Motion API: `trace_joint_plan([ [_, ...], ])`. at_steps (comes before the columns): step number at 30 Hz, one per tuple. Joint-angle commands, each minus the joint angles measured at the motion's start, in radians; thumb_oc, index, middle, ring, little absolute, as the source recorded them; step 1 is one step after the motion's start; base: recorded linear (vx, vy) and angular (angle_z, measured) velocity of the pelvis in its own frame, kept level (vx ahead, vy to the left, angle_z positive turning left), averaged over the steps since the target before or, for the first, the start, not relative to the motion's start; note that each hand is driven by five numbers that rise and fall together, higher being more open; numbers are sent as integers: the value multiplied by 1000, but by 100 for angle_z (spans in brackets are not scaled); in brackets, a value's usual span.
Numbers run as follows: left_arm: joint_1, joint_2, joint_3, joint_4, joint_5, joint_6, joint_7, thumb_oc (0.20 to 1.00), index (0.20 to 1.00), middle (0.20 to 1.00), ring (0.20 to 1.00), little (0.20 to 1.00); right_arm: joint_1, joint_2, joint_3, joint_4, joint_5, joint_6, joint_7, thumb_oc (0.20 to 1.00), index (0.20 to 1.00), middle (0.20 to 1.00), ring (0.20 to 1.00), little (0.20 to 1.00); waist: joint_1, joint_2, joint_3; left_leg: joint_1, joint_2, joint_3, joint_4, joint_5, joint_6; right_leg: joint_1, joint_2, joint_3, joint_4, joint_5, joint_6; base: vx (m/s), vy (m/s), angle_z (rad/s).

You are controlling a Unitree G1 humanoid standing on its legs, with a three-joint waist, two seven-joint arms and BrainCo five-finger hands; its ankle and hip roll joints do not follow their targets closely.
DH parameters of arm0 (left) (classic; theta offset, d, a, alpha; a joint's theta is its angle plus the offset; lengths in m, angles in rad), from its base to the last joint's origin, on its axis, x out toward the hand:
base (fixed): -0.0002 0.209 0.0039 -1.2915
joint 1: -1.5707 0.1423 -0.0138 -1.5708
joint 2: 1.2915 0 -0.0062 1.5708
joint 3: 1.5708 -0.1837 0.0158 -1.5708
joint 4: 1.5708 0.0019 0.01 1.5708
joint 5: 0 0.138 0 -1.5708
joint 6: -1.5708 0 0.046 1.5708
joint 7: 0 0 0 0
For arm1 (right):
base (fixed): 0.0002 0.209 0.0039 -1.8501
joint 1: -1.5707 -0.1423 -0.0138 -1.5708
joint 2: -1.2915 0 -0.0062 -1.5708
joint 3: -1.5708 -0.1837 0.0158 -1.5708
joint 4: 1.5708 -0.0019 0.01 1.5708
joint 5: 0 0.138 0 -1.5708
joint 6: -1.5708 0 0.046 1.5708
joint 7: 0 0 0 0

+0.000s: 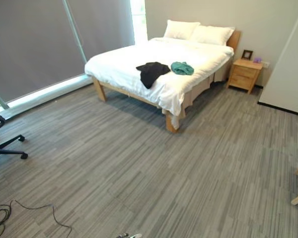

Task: Pick up bed clothes into laundry basket.

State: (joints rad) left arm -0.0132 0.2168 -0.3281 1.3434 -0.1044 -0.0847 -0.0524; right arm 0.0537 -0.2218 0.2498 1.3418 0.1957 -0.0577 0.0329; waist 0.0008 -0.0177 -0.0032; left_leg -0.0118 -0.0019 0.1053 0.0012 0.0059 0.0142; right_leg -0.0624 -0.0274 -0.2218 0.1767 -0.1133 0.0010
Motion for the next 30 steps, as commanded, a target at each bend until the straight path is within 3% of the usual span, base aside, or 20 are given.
trace_joint_plan([
  [1,-87,-69,46,44,-23,-7,-42,1000,1000,1000,1000,1000,-66,-15,35,17,-15,-4,15,1000,1000,1000,1000,1000,-17,-23,83,132,53,-27,-88,6,-65,182,-76,11,-264,145,137,3,-1,-4],
  [6,-81,-72,63,54,-48,1,-59,1000,1000,1000,1000,1000,-64,-11,34,27,-15,-1,22,1000,1000,1000,1000,1000,-17,-24,82,137,54,-23,-88,3,-65,184,-72,13,-264,143,135,6,-2,-6],
  [13,-139,-61,19,48,44,9,-26,1000,1000,1000,1000,1000,-97,-41,16,-61,56,-2,13,1000,1000,1000,1000,1000,-35,-23,76,150,57,-2,-88,-4,-67,188,-66,32,-264,140,135,4,3,-3],
  [17,-214,-47,28,-32,-52,-12,43,1000,1000,1000,1000,1000,-144,-70,-16,-161,158,-18,-3,1000,1000,1000,1000,1000,-40,-18,75,151,57,0,-88,-2,-68,187,-66,35,-264,144,135,-3,11,-11],
  [19,-241,-43,23,-115,-63,-25,94,1000,1000,1000,1000,1000,-150,-83,-34,-281,182,-41,-38,1000,1000,1000,1000,1000,-41,-14,80,147,57,-1,-88,1,-68,183,-67,34,-264,147,138,-34,18,-3],
  [21,-240,-38,36,-230,-149,-30,131,1000,1000,1000,1000,1000,-124,-97,-65,-519,210,-58,-79,1000,1000,1000,1000,1000,-48,-9,87,142,55,3,-88,5,-68,177,-70,36,-264,151,141,-42,30,-3],
  [24,-218,-22,30,-379,-233,-33,130,1000,1000,1000,1000,1000,-94,-107,-90,-646,220,-68,-96,1000,1000,1000,1000,1000,-50,-4,92,140,53,3,-88,7,-67,177,-71,33,-264,152,143,-10,10,-1],
  [25,-187,12,29,-559,-249,-39,140,1000,1000,1000,1000,1000,-60,-116,-108,-779,170,-76,-117,1000,1000,1000,1000,1000,-50,1,97,137,51,0,-88,9,-66,175,-73,30,-264,153,144,0,0,0],
  [28,-136,74,43,-790,-193,-62,143,1000,1000,1000,1000,1000,-32,-142,-116,-913,54,-86,-135,1000,1000,1000,1000,1000,-44,2,106,134,49,-6,-88,9,-65,175,-76,23,-264,153,145,-4,0,2],
  [30,-112,98,39,-847,-111,-90,141,1000,1000,1000,1000,1000,-12,-146,-111,-960,11,-108,-120,1000,1000,1000,1000,1000,-41,-1,108,135,48,-8,-88,7,-65,177,-78,21,-264,151,148,-6,0,5],
])
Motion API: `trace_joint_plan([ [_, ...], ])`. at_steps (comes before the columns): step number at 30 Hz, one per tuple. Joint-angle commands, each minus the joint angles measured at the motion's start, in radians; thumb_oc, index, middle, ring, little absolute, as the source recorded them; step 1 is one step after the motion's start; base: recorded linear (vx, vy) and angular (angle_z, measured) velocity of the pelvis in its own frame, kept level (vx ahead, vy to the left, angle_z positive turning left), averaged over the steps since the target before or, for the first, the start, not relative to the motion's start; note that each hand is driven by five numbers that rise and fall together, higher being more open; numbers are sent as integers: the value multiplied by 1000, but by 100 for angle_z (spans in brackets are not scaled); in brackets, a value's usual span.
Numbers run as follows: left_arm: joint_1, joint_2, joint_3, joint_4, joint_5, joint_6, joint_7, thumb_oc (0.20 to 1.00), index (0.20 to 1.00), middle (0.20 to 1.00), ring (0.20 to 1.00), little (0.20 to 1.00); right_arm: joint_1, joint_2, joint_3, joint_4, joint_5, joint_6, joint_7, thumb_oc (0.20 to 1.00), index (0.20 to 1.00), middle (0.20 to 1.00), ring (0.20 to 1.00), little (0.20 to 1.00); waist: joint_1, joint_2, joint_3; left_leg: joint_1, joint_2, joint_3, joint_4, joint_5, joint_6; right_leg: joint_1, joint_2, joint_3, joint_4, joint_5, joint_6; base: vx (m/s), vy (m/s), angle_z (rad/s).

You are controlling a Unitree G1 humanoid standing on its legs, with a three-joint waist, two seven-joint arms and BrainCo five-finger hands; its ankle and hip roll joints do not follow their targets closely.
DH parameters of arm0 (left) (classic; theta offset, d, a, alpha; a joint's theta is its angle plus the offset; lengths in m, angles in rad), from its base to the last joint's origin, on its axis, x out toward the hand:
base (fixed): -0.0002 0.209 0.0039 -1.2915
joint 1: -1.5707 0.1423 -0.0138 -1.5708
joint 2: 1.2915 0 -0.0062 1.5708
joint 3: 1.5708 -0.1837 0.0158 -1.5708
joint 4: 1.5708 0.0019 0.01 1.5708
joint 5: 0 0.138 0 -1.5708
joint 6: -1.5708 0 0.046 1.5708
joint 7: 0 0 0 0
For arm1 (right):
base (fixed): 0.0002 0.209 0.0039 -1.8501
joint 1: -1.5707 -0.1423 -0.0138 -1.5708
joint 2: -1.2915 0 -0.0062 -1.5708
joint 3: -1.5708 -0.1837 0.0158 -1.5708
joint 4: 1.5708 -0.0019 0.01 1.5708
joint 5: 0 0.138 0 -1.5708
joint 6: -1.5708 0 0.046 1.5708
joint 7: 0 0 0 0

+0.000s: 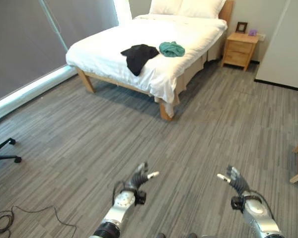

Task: Pick up bed clothes into laundry basket.

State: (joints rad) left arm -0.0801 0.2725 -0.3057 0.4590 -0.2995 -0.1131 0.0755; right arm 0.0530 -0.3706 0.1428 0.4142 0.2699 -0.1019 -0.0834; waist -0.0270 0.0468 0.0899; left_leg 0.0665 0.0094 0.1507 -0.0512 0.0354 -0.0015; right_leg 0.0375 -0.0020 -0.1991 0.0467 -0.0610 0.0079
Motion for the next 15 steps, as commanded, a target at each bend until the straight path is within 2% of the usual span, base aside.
trace_joint_plan([
  [1,-41,45,18,16,83,-76,8,1000,1000,1000,1000,1000,-5,6,-2,-48,-53,-79,10,1000,1000,1000,1000,1000,-12,-67,16,57,36,-53,-36,-25,-49,78,-105,-3,-134,98,142,0,0,0],
  [5,-1,27,53,-13,20,-91,25,1000,1000,1000,1000,1000,45,30,-12,-83,96,-103,64,1000,1000,1000,1000,1000,-12,-73,21,57,34,-52,-36,-25,-50,79,-106,-3,-134,98,142,0,0,0],
  [9,1,27,53,-15,20,-90,25,1000,1000,1000,1000,1000,47,30,-12,-85,96,-102,64,1000,1000,1000,1000,1000,-11,-73,20,57,34,-52,-36,-25,-50,79,-106,-3,-134,98,142,0,0,0],
  [10,46,16,91,-21,-36,-93,32,1000,1000,1000,1000,1000,83,31,-46,-125,87,-113,58,1000,1000,1000,1000,1000,-14,-75,24,57,33,-48,-36,-27,-49,80,-107,0,-134,99,142,0,0,0],
  [11,87,24,127,-60,-37,-97,35,1000,1000,1000,1000,1000,96,26,-76,-111,63,-120,34,1000,1000,1000,1000,1000,-14,-75,29,56,34,-46,-36,-30,-47,79,-109,1,-134,99,143,30,36,-3],
  [15,121,49,170,-103,-14,-106,34,1000,1000,1000,1000,1000,99,23,-93,-109,92,-127,44,1000,1000,1000,1000,1000,-13,-77,31,61,34,-43,-36,-36,-46,79,-109,4,-134,98,144,23,14,-2],
])
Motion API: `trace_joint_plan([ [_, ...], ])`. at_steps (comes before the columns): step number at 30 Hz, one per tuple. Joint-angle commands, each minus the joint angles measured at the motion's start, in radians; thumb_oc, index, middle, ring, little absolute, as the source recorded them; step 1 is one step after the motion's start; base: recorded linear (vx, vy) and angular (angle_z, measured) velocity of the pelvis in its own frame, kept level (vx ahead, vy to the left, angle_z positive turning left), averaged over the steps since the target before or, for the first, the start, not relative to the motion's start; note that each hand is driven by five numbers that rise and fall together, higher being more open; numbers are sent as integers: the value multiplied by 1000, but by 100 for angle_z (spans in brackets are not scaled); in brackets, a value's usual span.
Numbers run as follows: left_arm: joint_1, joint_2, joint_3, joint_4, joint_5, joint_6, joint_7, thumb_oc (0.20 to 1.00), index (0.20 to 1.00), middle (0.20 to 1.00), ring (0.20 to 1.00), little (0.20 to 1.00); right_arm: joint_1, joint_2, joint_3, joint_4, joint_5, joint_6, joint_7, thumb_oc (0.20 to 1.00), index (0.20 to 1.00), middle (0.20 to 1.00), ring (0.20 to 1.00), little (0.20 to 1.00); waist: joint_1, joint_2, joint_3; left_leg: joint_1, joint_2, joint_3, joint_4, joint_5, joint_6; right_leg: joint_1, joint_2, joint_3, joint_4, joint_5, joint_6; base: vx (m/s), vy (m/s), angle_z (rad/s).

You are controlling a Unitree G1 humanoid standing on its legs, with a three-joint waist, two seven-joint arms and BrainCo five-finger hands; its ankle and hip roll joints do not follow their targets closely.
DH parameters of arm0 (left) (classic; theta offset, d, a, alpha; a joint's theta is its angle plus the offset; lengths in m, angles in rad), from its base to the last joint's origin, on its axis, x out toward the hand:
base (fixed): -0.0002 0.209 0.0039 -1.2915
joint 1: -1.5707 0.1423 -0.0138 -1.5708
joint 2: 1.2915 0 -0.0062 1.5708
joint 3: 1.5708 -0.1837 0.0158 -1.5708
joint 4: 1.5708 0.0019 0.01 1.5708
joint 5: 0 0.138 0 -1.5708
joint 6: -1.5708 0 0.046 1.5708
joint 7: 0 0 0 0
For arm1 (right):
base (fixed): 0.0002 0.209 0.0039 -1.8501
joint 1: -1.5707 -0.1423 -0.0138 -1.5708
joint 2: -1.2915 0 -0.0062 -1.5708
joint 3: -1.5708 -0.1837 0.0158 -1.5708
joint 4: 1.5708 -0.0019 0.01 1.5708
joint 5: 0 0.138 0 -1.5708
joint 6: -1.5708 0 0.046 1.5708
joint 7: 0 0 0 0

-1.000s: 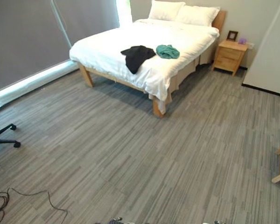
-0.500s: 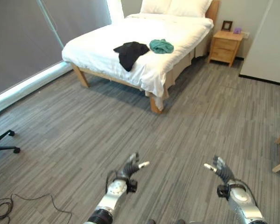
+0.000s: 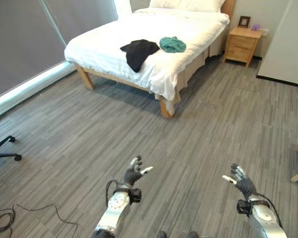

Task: Pick up bed clothes into laundry basket.

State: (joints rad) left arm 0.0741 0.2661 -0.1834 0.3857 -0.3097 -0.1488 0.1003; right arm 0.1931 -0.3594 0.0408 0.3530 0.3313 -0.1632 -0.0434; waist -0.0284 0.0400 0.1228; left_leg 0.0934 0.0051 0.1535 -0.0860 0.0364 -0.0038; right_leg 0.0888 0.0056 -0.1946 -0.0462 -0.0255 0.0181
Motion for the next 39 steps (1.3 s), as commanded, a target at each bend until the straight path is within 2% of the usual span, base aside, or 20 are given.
trace_joint_plan([
  [1,-30,59,58,-45,-2,-70,13,1000,1000,1000,1000,1000,-38,12,7,-65,33,-65,8,1000,1000,1000,1000,1000,-12,-71,-1,35,38,-45,-1,-38,-44,28,-117,1,-41,62,134,0,0,0],
  [13,-88,45,53,-87,-30,-77,47,1000,1000,1000,1000,1000,-108,19,53,-60,36,-48,-6,1000,1000,1000,1000,1000,-5,-68,23,25,21,-31,-1,-49,-23,-10,-142,13,20,52,147,22,41,-6],
  [16,-102,49,43,-103,-38,-75,51,1000,1000,1000,1000,1000,-128,16,65,-68,42,-48,-8,1000,1000,1000,1000,1000,-1,-55,41,21,6,-38,6,-63,-2,-70,-173,22,137,18,158,32,150,-4],
  [17,-107,52,34,-107,-36,-68,45,1000,1000,1000,1000,1000,-131,20,66,-72,45,-51,-9,1000,1000,1000,1000,1000,0,-49,56,27,-13,-49,15,-78,23,-141,-207,31,303,49,173,24,113,-9],
  [18,-107,52,34,-107,-36,-68,45,1000,1000,1000,1000,1000,-131,20,66,-72,45,-51,-9,1000,1000,1000,1000,1000,1,-49,55,26,-14,-48,16,-78,24,-143,-207,33,305,48,173,91,224,2],
  [19,-115,67,29,-110,-19,-61,44,1000,1000,1000,1000,1000,-133,25,67,-88,43,-52,-12,1000,1000,1000,1000,1000,-11,-44,81,48,-22,-60,20,-93,48,-217,-223,44,499,136,183,114,139,11],
  [20,-117,71,28,-115,-13,-58,44,1000,1000,1000,1000,1000,-132,30,67,-91,42,-53,-15,1000,1000,1000,1000,1000,-20,-37,90,58,-18,-67,21,-97,53,-257,-213,60,564,150,183,113,138,10],
  [22,-121,79,30,-112,6,-57,48,1000,1000,1000,1000,1000,-132,43,70,-89,48,-54,-13,1000,1000,1000,1000,1000,-36,-30,102,84,-3,-69,22,-100,44,-343,-209,64,585,143,180,261,-1,8],
  [23,-120,83,41,-117,7,-59,48,1000,1000,1000,1000,1000,-129,47,67,-88,56,-52,-11,1000,1000,1000,1000,1000,-48,-33,100,113,1,-67,18,-105,28,-378,-219,48,503,137,178,327,-37,29],
  [24,-118,83,42,-117,7,-59,48,1000,1000,1000,1000,1000,-129,47,68,-88,56,-52,-11,1000,1000,1000,1000,1000,-50,-29,102,119,7,-68,14,-107,26,-371,-215,43,499,134,178,447,-186,28],
  [25,-119,85,49,-123,-8,-65,48,1000,1000,1000,1000,1000,-122,52,70,-72,73,-52,-11,1000,1000,1000,1000,1000,-80,-42,101,167,15,-80,9,-134,-5,-403,-230,24,303,155,190,315,-144,9],
  [26,-118,85,50,-122,-9,-65,48,1000,1000,1000,1000,1000,-122,52,71,-71,73,-54,-10,1000,1000,1000,1000,1000,-82,-34,104,172,25,-81,9,-138,-7,-388,-221,15,287,161,190,481,-237,9],
  [28,-135,82,51,-94,12,-66,45,1000,1000,1000,1000,1000,-118,48,82,-59,68,-45,-7,1000,1000,1000,1000,1000,-120,-48,95,236,68,-86,2,-154,-52,-406,-191,-18,77,232,217,553,-287,9],
  [29,-134,78,49,-97,13,-67,45,1000,1000,1000,1000,1000,-113,46,83,-67,66,-43,-4,1000,1000,1000,1000,1000,-126,-45,92,249,85,-85,7,-156,-63,-406,-190,-27,66,253,222,576,-319,7],
  [32,-127,65,34,-106,4,-64,36,1000,1000,1000,1000,1000,-100,40,90,-75,74,-38,10,1000,1000,1000,1000,1000,-123,-39,76,246,117,-92,50,-126,-88,-380,-180,-41,101,230,195,297,-193,21],
  [33,-131,53,17,-100,1,-61,38,1000,1000,1000,1000,1000,-100,31,95,-74,77,-40,11,1000,1000,1000,1000,1000,-123,-26,70,230,150,-100,106,-64,-109,-373,-154,-40,131,204,169,371,-282,24],
  [34,-130,46,13,-113,-33,-59,34,1000,1000,1000,1000,1000,-114,14,101,-89,86,-39,9,1000,1000,1000,1000,1000,-124,-17,68,171,188,-114,261,68,-131,-365,-126,-50,180,146,121,517,-420,30],
  [36,-132,40,6,-117,-66,-51,24,1000,1000,1000,1000,1000,-129,1,110,-101,121,-45,8,1000,1000,1000,1000,1000,-120,-48,69,50,212,-128,542,202,-118,-305,-100,-41,190,89,52,525,-501,21],
  [38,-140,58,-5,-149,-55,-37,14,1000,1000,1000,1000,1000,-122,-22,116,-130,131,-45,18,1000,1000,1000,1000,1000,-87,-91,106,-78,227,-128,821,239,-95,-225,-69,-10,181,38,-10,451,-517,-38],
  [39,-149,58,-12,-153,-58,-38,18,1000,1000,1000,1000,1000,-127,-26,118,-122,128,-43,11,1000,1000,1000,1000,1000,-73,-111,125,-149,202,-135,900,211,-76,-199,-68,5,167,29,-18,376,-389,-60],
])
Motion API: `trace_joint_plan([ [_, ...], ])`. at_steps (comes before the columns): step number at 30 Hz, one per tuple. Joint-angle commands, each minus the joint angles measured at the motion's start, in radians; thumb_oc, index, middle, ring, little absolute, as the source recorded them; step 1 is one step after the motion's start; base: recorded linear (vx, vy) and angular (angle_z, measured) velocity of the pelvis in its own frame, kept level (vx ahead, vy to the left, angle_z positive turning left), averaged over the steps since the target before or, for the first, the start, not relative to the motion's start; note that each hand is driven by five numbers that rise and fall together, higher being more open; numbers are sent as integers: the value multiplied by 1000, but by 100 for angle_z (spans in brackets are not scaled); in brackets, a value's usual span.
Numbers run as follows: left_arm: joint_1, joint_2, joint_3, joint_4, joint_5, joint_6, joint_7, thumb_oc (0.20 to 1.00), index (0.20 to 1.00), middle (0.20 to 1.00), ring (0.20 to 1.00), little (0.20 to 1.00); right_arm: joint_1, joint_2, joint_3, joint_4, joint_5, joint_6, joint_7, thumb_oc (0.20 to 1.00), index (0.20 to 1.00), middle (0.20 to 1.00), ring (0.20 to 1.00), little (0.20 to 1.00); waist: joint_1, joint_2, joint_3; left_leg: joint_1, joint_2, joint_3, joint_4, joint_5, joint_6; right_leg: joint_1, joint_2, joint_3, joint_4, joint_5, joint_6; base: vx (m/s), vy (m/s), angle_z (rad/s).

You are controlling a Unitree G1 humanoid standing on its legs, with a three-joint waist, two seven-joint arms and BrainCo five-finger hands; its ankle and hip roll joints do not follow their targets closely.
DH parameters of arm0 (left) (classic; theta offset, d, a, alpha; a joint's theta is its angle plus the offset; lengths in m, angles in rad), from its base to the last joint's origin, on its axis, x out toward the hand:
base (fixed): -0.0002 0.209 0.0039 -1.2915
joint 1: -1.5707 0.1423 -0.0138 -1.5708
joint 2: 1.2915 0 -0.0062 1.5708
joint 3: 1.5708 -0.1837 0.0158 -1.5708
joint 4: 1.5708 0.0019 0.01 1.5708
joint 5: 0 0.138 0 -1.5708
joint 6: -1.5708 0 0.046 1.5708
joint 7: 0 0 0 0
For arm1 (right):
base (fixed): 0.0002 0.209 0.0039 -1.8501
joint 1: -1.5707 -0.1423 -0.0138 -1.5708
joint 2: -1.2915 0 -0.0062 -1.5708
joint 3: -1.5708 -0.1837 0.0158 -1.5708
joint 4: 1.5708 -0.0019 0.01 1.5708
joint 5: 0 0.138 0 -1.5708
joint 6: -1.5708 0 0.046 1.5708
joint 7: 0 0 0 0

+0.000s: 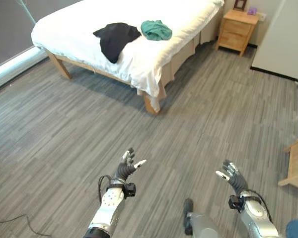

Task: Pick up bed clothes into laundry basket.

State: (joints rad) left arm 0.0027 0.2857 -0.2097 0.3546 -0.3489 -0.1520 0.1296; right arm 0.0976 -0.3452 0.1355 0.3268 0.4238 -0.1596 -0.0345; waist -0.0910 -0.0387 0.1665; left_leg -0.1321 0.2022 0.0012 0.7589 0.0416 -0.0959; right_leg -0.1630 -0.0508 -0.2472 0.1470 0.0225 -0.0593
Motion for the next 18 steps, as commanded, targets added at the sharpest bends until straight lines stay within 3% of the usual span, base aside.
trace_joint_plan([
  [1,-95,34,4,-124,-24,-37,-11,1000,1000,1000,1000,1000,-48,-49,25,-83,36,-45,-3,1000,1000,1000,1000,1000,7,-40,96,4,-10,14,72,175,27,84,-10,72,-41,-28,58,366,-262,-49],
  [2,-109,30,-3,-117,-25,-37,-10,1000,1000,1000,1000,1000,-53,-55,27,-74,29,-38,-12,1000,1000,1000,1000,1000,20,-43,102,-55,-16,30,64,143,30,119,-5,82,-51,-37,63,276,-156,-44],
  [3,-110,30,-3,-117,-25,-37,-10,1000,1000,1000,1000,1000,-54,-55,26,-73,29,-38,-12,1000,1000,1000,1000,1000,19,-46,100,-57,-19,31,62,145,32,116,-8,82,-53,-35,64,502,-107,-44],
  [4,-130,24,-25,-120,-42,-43,-19,1000,1000,1000,1000,1000,-58,-62,16,-75,38,-33,-12,1000,1000,1000,1000,1000,48,-46,99,-152,-30,61,-34,121,22,194,-8,98,-85,-52,76,515,-43,-40],
  [6,-118,22,-35,-123,-62,-45,-33,1000,1000,1000,1000,1000,-39,-62,7,-81,45,-33,6,1000,1000,1000,1000,1000,71,-33,84,-166,-60,78,-231,124,12,245,1,115,-110,-73,88,660,-12,-26],
  [8,-94,16,-39,-124,-85,-47,-50,1000,1000,1000,1000,1000,-30,-59,20,-75,25,-29,22,1000,1000,1000,1000,1000,116,-21,72,-176,-159,39,-438,134,25,306,22,153,-119,-99,99,536,41,-57],
  [9,-94,16,-39,-124,-85,-47,-50,1000,1000,1000,1000,1000,-30,-59,20,-75,25,-29,22,1000,1000,1000,1000,1000,117,-23,72,-171,-161,41,-448,140,26,306,19,153,-120,-97,100,585,66,-60],
  [10,-71,17,-36,-134,-79,-41,-66,1000,1000,1000,1000,1000,-37,-51,38,-61,2,-21,36,1000,1000,1000,1000,1000,151,-6,46,-152,-229,-30,-593,142,34,343,48,184,-120,-116,112,530,43,-72],
  [11,-63,20,-34,-143,-64,-40,-69,1000,1000,1000,1000,1000,-48,-43,45,-59,-9,-16,54,1000,1000,1000,1000,1000,166,-15,38,-117,-247,-27,-605,144,37,364,43,187,-110,-117,125,653,60,-63],
  [13,-45,22,-35,-147,-68,-33,-82,1000,1000,1000,1000,1000,-58,-15,66,-51,-13,-10,67,1000,1000,1000,1000,1000,179,-42,12,-30,-262,-7,-651,80,97,349,21,200,-30,-73,173,411,66,-134],
  [15,-53,30,-48,-152,-68,-21,-89,1000,1000,1000,1000,1000,-79,0,79,-59,-30,-10,59,1000,1000,1000,1000,1000,168,-35,18,41,-247,16,-698,61,136,215,2,205,268,78,272,295,121,-137],
  [16,-69,34,-60,-153,-70,-21,-89,1000,1000,1000,1000,1000,-93,17,79,-61,-3,-15,54,1000,1000,1000,1000,1000,143,-13,26,82,-224,36,-730,61,138,142,-12,189,342,108,289,222,134,-43],
  [17,-82,38,-68,-153,-59,-22,-88,1000,1000,1000,1000,1000,-97,28,80,-70,7,-16,56,1000,1000,1000,1000,1000,129,5,30,109,-208,39,-745,55,140,104,-21,166,374,90,279,142,86,-29],
  [18,-83,38,-68,-152,-59,-22,-88,1000,1000,1000,1000,1000,-97,28,80,-71,7,-16,56,1000,1000,1000,1000,1000,128,2,33,112,-212,38,-747,55,140,103,-25,166,382,84,279,290,51,1],
])
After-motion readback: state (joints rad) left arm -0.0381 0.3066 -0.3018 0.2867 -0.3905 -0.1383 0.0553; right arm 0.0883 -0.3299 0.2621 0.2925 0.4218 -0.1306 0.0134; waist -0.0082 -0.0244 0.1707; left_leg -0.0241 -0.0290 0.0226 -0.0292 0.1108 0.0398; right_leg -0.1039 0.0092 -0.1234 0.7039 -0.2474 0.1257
